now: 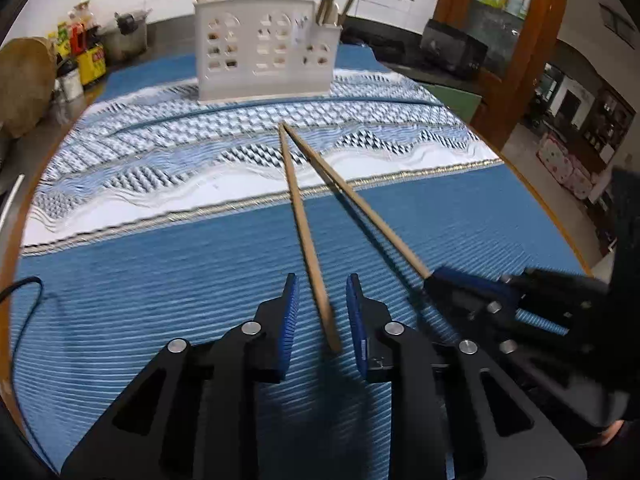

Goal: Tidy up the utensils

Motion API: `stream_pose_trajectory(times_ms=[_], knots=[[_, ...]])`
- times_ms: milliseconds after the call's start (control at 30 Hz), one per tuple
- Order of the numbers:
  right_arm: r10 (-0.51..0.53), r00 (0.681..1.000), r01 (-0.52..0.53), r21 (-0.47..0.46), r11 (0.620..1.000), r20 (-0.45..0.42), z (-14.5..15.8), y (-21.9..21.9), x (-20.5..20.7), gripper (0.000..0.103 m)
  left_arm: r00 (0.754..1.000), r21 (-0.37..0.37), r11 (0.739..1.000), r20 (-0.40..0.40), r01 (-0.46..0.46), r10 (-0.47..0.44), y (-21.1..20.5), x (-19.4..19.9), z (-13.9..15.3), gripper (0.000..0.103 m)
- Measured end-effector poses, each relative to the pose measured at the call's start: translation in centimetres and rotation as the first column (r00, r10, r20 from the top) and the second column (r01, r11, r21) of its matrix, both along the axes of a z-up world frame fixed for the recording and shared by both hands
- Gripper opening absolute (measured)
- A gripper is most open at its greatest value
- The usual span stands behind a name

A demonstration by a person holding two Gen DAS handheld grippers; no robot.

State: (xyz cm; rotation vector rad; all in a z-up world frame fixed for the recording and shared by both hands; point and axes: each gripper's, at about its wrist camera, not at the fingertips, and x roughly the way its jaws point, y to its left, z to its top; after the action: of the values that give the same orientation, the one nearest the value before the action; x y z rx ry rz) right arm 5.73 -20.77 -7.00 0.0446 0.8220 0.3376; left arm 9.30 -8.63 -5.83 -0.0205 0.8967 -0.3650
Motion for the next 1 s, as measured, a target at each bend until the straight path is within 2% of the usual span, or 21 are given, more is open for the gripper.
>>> stream_pose_trajectory(times_ms=[167, 267, 533, 667, 867, 1000], knots=[[-0.003, 1.0, 0.003, -0.004, 1.0, 0.024, 0.8, -0.4, -0.1, 0.007, 1.0, 0.016, 1.0, -0.03, 0.002, -0.001, -0.8, 0.5, -1.5, 0.017], [-0.006, 1.0, 0.006, -0.004, 1.0, 0.03, 0.9, -0.7, 0.0, 0.007, 1.0, 0.038, 0.999, -0.019, -0.005, 0.006, -1.1, 0.6, -1.7, 0.013], [-0.008, 0.998, 0.009, -0.014, 1.0, 0.06, 2.0, -1.1, -0.2, 0.007, 1.0, 0.079, 0.997, -0.002, -0.022, 0.022, -1.5, 1.0, -1.7, 0.009], [-0.009, 0.996, 0.011, -0.02, 1.0, 0.089, 3.2, -1.5, -0.4, 0.007, 1.0, 0.072, 0.997, -0.001, -0.028, 0.029, -1.2, 1.1, -1.6, 0.008], [-0.009, 0.99, 0.012, -0.019, 1.0, 0.144, 5.9, -2.5, 0.0, 0.007, 0.996, 0.051, 0.997, 0.066, -0.055, 0.052, 0.3, 0.7, 0.9, 0.007], [0.004, 0.983, 0.0, -0.021, 1.0, 0.185, 8.2, -2.8, 0.6, 0.007, 0.989, 0.034, 0.997, 0.131, -0.074, 0.069, 1.4, 0.7, 3.5, 0.006]])
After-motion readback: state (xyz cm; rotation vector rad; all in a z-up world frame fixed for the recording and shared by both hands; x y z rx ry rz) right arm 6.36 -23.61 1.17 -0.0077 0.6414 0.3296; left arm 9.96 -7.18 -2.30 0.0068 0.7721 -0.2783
